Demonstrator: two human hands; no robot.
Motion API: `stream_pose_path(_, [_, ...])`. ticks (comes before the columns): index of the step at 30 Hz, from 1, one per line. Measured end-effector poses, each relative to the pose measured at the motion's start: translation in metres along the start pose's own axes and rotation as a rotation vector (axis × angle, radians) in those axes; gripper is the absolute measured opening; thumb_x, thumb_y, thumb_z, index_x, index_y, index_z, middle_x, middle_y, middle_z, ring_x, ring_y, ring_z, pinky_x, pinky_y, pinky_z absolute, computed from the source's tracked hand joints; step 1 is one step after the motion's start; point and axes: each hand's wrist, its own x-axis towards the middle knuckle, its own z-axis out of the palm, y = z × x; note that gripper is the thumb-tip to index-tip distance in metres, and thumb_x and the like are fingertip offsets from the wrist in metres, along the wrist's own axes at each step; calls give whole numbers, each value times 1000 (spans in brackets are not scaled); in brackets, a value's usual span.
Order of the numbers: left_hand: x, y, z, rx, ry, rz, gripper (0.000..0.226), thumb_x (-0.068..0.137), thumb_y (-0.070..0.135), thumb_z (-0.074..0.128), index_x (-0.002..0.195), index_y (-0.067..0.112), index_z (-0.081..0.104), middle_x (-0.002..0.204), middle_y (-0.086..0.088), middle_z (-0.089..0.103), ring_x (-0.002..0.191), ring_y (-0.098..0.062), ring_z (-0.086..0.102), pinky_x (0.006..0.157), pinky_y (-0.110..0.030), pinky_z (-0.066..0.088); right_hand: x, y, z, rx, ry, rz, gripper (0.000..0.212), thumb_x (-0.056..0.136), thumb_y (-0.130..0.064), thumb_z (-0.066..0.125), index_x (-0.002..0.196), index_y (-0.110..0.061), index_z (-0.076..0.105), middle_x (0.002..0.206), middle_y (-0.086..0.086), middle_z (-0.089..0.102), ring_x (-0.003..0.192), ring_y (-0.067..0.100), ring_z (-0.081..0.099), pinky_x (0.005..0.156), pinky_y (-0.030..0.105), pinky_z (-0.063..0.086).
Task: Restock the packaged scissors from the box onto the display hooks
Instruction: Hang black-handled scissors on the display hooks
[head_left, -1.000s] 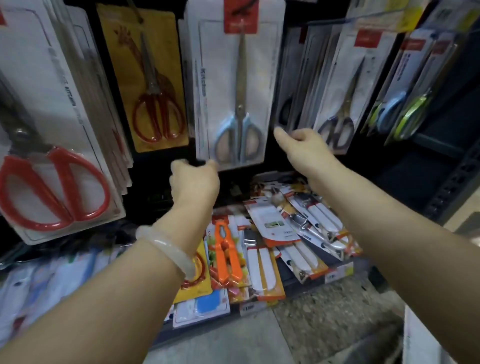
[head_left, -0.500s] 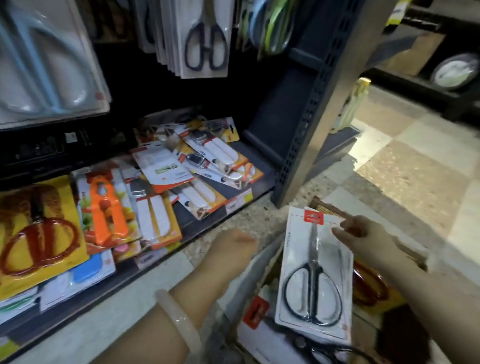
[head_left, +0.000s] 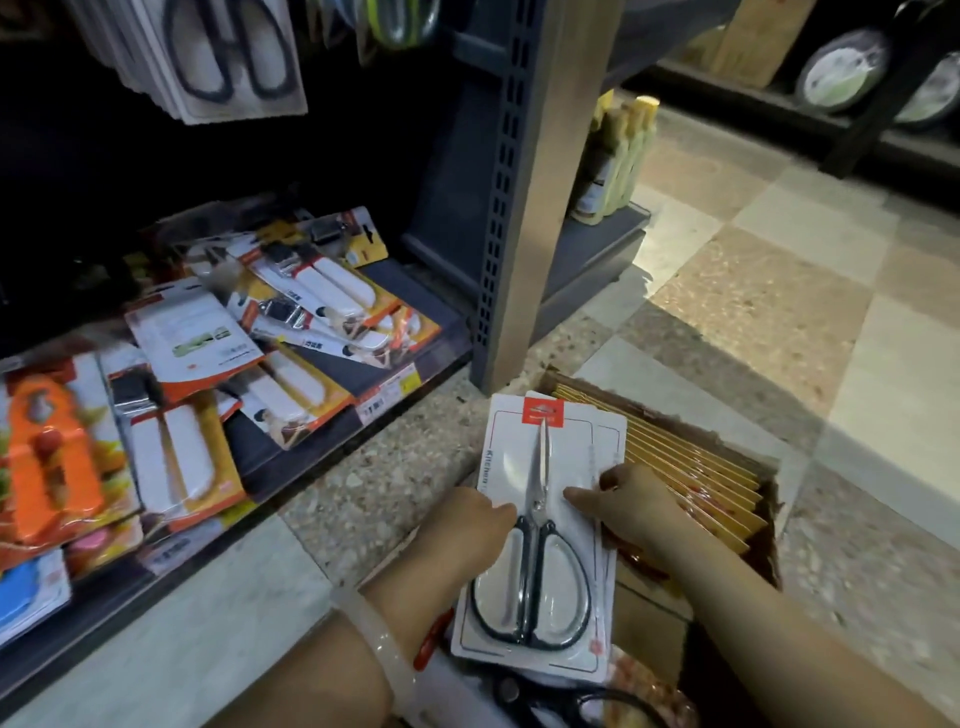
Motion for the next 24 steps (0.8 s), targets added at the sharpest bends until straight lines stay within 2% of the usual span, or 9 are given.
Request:
stream_pose_path(2, [1,-2,1,-57,-1,16,37,92,20,49,56,15,43,58,0,42,56,-14,42,65,-24,37,0,1,0,51,-14,-5,11,89,-18,61,89,-8,57,79,4,60,62,12,59,39,13,41])
stream_pose_path(5, [-3,-6,-2,-279,75,32,29,88,12,52,59,12,51,61,-4,49,58,-16,45,59,-24,36,-5,-1,-4,327,-49,27,11,90,-8,58,100,-3,58,95,12,65,72,19,64,44,19,48])
stream_pose_path(8, [-9,-5,-12,-395,291,66,13,86,19,61,96,11,64,86,-1,61,83,-18,57,79,-27,46,-12,-3,-11,505,-113,-44,10,90,-4,56,100,-4,59,93,13,71,74,23,70,50,23,54])
stream_pose_path(10, [-15,-5,-19,-496,302,70,42,83,26,68,120,10,55,90,7,58,88,-15,59,85,-26,47,-16,-10,-15,514,-145,-137,10,89,-6,58,99,-6,61,86,9,73,71,19,72,54,24,55])
stream_pose_path(13, [-20,-5,-30,-671,123,66,34,82,25,69,112,9,65,93,-2,72,88,-20,68,87,-35,54,-18,-25,-14,573,-140,-223,15,89,-8,59,102,-4,64,89,10,75,75,20,72,61,29,55])
stream_pose_path(17, [-21,-16,-44,-847,190,59,13,85,15,66,98,12,70,95,-10,74,89,-28,69,88,-44,54,-25,-42,-9,578,-122,-254,26,93,-19,54,103,3,63,90,26,69,74,33,64,67,40,56])
stream_pose_path(19, [-23,-25,-48,-834,240,74,6,87,15,63,90,17,69,92,-8,73,87,-27,69,86,-42,54,-26,-38,-8,548,17,-244,26,94,-26,51,99,-3,65,94,21,69,81,30,65,73,38,56])
stream_pose_path(22, [-25,-42,-57,-851,291,51,6,88,16,62,91,15,67,91,-10,72,86,-28,68,80,-40,54,-24,-11,-7,280,357,-204,28,92,-30,55,113,-11,55,104,1,60,83,16,57,61,23,46])
stream_pose_path(24, [-23,-54,-65,-893,313,26,11,89,16,61,97,11,67,95,-13,71,88,-30,67,81,-42,53,-23,13,-1,267,359,-62,41,88,-30,61,118,-5,48,99,3,58,73,13,54,52,21,41])
